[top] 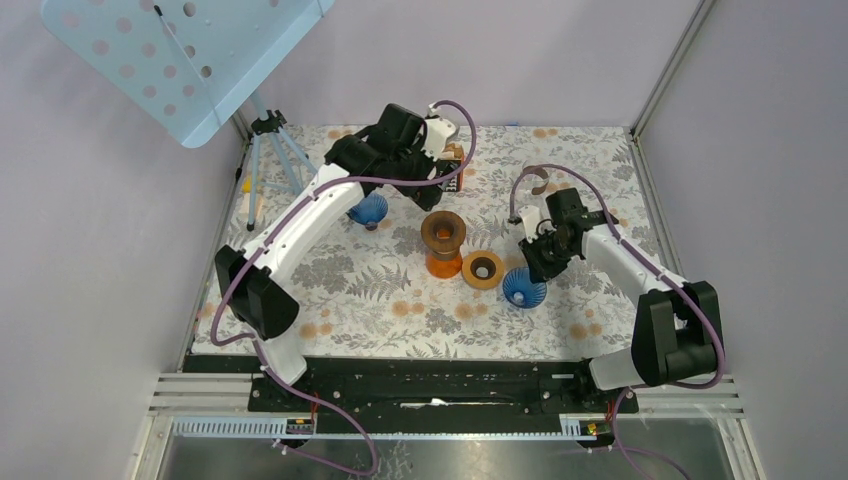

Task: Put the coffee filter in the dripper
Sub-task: Pick up the coffee dripper from the center of the board.

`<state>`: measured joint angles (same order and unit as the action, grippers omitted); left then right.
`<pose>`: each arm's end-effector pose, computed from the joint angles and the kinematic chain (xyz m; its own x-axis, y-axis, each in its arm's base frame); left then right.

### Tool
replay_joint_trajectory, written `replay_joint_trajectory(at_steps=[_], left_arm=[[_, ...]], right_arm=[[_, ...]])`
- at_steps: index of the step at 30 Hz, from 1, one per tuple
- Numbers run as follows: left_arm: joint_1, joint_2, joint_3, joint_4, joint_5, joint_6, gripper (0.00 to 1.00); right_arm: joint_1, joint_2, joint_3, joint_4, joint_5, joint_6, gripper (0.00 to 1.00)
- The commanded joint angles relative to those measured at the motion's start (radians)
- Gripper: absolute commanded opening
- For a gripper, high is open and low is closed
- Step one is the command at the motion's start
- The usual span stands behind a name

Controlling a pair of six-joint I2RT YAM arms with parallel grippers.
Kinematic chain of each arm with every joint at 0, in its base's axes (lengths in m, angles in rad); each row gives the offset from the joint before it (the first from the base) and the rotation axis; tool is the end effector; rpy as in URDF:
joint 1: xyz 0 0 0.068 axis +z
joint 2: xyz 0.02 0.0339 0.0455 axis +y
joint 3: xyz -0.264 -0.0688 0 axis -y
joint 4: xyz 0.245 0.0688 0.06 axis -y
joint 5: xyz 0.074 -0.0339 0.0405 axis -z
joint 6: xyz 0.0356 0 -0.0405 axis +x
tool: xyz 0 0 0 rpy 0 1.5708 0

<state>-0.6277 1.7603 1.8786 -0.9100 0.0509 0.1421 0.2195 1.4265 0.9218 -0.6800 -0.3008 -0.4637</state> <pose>0.3089 -0.2263 0.3833 -0.4829 0.5252 -0.7007 0.6908 0.7202 0.0637 0.2575 0.0683 0.2088 -0.6670 -0.5865 -0.4596 -0.6878 0.7218 0.0771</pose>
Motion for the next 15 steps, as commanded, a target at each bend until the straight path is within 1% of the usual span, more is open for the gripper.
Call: replay_joint_trajectory(at_steps=[1,4,5,9,11,15], left_arm=[[0.01,-0.064,0.001,0.043,-0.022,0.019,0.99],[0.024,-0.066,-0.002,0.047,-0.015,0.019,0.99],[0.032,-0.068,-0.003,0.049,-0.01,0.019,0.99],[0.082,-0.07,-0.003,0.06,0.03,0.007,0.99],[0.115,-0.075,-0.003,0.072,0.056,-0.006,0.99],[0.177,-0.097,-0.026,0.111,0.117,-0.049,0.99]], right_arm=[[-0.009,0.001,0.064,-0.034,-0.032,0.011,0.15],[-0.009,-0.008,0.09,-0.079,-0.041,0.006,0.03],[-0.009,-0.016,0.102,-0.096,-0.043,0.002,0.0],[-0.009,-0.067,0.174,-0.18,-0.057,-0.015,0.0],[-0.009,-0.08,0.247,-0.22,-0.079,-0.015,0.0],[-0.008,-0.041,0.417,-0.285,-0.196,0.02,0.0]])
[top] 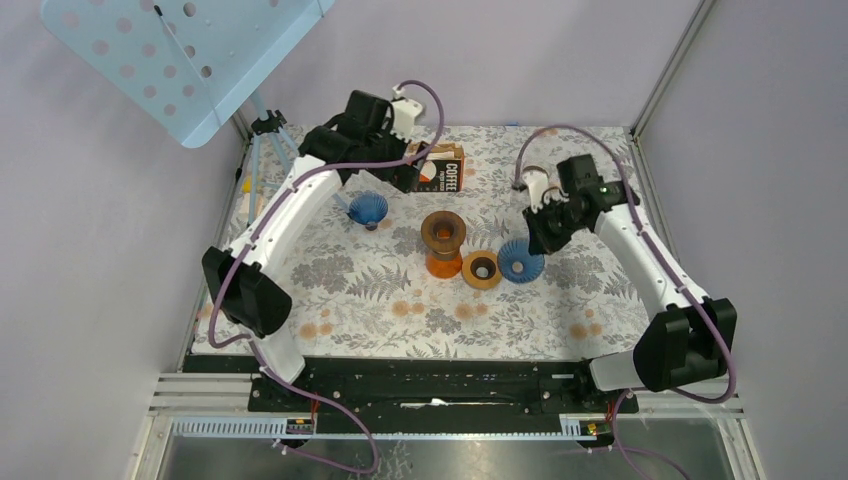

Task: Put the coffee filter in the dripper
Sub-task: Pick up the coffee dripper from the center of the board, then place the coffee dripper in the dripper holder.

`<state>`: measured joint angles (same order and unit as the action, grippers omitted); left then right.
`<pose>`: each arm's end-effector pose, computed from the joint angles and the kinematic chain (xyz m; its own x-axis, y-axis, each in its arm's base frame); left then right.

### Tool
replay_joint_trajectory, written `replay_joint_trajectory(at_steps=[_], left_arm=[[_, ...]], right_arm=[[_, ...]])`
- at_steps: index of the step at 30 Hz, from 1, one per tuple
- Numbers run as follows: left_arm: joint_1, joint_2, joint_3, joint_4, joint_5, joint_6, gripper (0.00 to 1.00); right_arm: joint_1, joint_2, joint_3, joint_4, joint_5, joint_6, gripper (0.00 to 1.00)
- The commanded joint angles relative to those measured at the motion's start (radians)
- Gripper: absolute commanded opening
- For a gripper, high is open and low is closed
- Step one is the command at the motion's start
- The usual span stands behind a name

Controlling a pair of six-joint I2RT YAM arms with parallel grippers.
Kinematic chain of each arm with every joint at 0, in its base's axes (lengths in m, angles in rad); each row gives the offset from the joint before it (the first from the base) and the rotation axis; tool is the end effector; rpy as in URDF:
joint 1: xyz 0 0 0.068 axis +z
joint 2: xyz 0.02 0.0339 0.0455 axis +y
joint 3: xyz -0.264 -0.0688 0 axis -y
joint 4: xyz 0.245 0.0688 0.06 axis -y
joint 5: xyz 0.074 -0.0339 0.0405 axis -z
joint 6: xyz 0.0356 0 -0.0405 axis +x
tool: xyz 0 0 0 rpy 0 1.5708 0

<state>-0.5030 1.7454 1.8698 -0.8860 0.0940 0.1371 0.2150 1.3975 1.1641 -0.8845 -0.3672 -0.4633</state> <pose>0.3320 -0.1865 0.3879 -0.5252 0.4443 -0.7258 0.6170 0.7862 0.0347 0.2646 0.0709 0.2788 -0.6283 -0.5641 -0.5357 -0.7080 0.7000 0.0932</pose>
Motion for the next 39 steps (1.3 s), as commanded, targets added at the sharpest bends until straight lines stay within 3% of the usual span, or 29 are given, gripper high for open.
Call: replay_joint_trajectory(at_steps=[1,8,12,28,39], left_arm=[[0.067,-0.089,-0.028,0.099,0.088,-0.056,0.99],[0.132,-0.132,-0.079,0.146,0.159,-0.12,0.99],[0.135,-0.146,-0.103,0.154,0.161,-0.126,0.99],[0.136,-0.235,-0.234,0.197,0.124,-0.125,0.99],[0.137,-0.251,-0.257,0.199,0.129,-0.112,0.99]], right_arm=[[-0.003,0.007,0.221,-0.097,-0.16,0.034,0.0],[0.009,0.179,0.521,-0.167,-0.313,0.126,0.0],[0.065,0.242,0.615,-0.144,-0.31,0.179,0.0],[0.227,0.479,0.851,-0.175,-0.228,0.29,0.0],[0.25,0.531,0.865,-0.202,-0.174,0.289,0.0]])
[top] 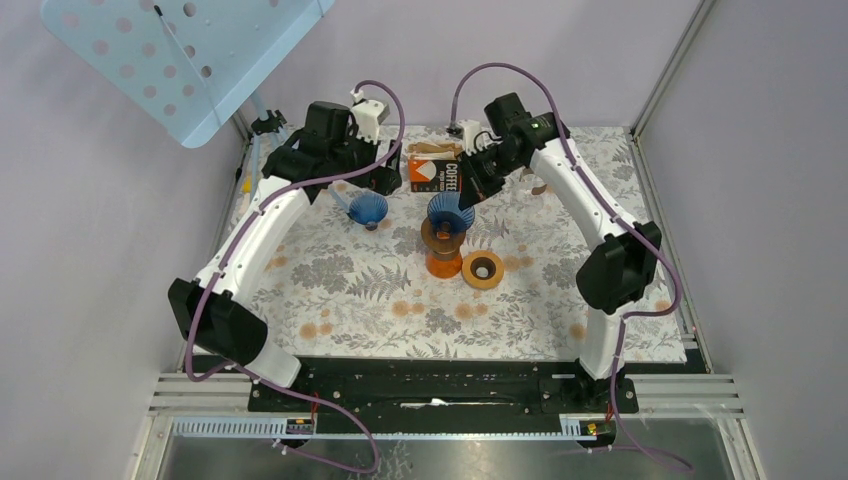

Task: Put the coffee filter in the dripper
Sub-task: Place the coffee dripper in the dripper holder.

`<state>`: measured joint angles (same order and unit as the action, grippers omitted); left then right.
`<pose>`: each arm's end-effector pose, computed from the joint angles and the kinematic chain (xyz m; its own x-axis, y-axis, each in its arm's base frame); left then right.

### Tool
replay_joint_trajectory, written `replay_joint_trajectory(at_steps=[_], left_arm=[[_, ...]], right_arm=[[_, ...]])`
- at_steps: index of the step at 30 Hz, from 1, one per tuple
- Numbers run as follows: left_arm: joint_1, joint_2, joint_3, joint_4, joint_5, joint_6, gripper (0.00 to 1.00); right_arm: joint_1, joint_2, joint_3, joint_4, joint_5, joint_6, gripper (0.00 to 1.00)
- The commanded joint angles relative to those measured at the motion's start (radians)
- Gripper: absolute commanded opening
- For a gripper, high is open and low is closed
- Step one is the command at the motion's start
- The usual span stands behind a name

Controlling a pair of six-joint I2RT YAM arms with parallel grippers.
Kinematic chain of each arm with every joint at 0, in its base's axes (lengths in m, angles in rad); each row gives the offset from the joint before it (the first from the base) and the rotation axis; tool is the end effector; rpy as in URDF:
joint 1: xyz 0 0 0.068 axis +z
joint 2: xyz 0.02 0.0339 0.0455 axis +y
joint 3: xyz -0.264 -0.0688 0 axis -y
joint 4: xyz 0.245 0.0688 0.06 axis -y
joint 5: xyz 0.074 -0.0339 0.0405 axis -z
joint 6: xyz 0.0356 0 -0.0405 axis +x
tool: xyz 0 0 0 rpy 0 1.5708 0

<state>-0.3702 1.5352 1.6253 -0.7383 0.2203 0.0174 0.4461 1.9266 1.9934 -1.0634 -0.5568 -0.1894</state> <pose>0.3103 -0.1288 0.3935 -0.5538 0.2331 -0.7993 0.5252 0.8428 -0.1180 0.3609 0.1934 0.3497 -0.6262 -0.4767 -0.6170 -0.7567 0.5623 0.3335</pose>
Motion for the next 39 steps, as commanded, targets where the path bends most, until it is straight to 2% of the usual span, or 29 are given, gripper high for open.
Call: replay_joint_trajectory(at_steps=[1,9,16,19,24,33,39], left_arm=[[0.004,-0.04,-0.014,0.054,0.004,0.01,0.99],[0.004,-0.04,-0.053,0.074,0.028,-0.008,0.98],[0.003,-0.049,-0.112,0.122,0.186,-0.117,0.9],[0.001,-0.065,-0.172,0.187,0.266,-0.186,0.85],[-0.015,-0.067,-0.204,0.242,0.32,-0.272,0.75],[-0.084,-0.028,-0.215,0.267,0.307,-0.345,0.58],[-0.091,0.012,-0.219,0.267,0.304,-0.349,0.51]], right_arm=[[0.021,0.003,0.033,-0.022,0.015,0.016,0.0],[0.029,0.026,0.03,-0.014,0.036,0.018,0.0],[0.037,0.055,0.019,-0.001,0.058,0.032,0.0],[0.04,0.064,0.021,0.005,0.062,0.037,0.0],[0.043,0.071,0.026,0.002,0.06,0.037,0.01],[0.044,0.079,0.03,0.0,0.057,0.033,0.05],[0.044,0.087,0.038,-0.005,0.058,0.031,0.04]])
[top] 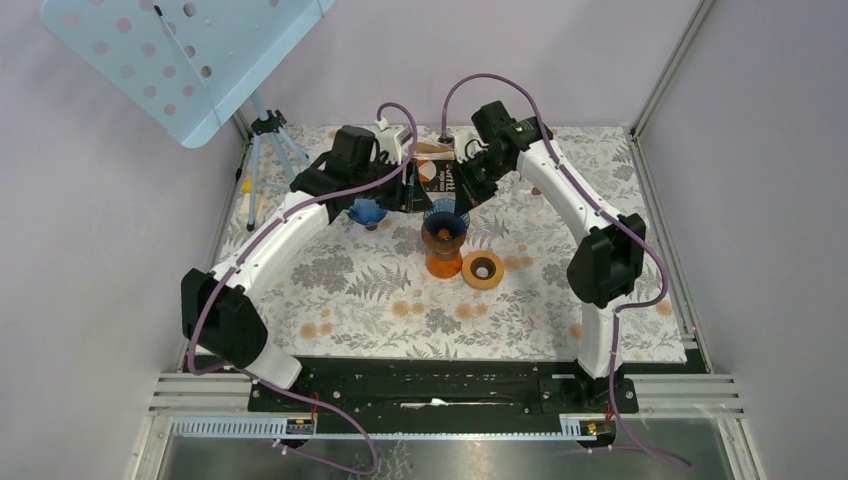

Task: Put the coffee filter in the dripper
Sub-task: Place the coffee dripper in the dripper holder.

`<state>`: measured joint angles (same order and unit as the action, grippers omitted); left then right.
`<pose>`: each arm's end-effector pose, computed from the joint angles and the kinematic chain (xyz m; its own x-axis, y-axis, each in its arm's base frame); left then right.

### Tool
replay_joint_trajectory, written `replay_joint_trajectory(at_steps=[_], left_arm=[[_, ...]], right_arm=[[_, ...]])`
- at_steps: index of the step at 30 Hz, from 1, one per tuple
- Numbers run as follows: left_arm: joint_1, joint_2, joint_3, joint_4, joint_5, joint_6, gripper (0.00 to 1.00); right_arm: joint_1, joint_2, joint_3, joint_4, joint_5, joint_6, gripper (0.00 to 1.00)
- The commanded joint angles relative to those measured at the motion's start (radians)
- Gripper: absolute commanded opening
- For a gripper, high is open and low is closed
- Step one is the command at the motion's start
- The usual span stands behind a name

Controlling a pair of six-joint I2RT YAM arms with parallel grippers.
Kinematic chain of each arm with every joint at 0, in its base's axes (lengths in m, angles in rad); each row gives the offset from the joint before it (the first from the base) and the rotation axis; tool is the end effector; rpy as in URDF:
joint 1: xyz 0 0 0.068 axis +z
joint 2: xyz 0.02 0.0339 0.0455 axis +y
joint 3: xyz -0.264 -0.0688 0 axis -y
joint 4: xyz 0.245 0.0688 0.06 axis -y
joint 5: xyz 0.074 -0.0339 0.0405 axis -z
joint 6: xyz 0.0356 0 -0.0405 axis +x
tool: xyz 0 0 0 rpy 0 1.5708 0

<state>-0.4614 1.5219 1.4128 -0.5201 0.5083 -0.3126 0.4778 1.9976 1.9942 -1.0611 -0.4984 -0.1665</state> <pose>0.2987 -0.1678 0.3483 -0.7294 0.0626 -0.6812 0.5433 0.6582 -0.5212 0.3701 0.2108 0.3209 -0.6648 -0.5082 -0.5475 -0.7300 0.5974 0.3319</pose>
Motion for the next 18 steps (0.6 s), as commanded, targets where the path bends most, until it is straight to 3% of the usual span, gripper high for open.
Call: replay_joint_trajectory(at_steps=[1,18], left_arm=[[0.0,0.034,-0.005,0.049,0.024,-0.019,0.5],[-0.017,0.075,-0.035,0.049,0.06,-0.024,0.33]], right_arm=[[0.013,0.018,0.037,-0.007,-0.001,0.008,0.04],[0.013,0.031,0.04,-0.009,0.016,0.004,0.01]])
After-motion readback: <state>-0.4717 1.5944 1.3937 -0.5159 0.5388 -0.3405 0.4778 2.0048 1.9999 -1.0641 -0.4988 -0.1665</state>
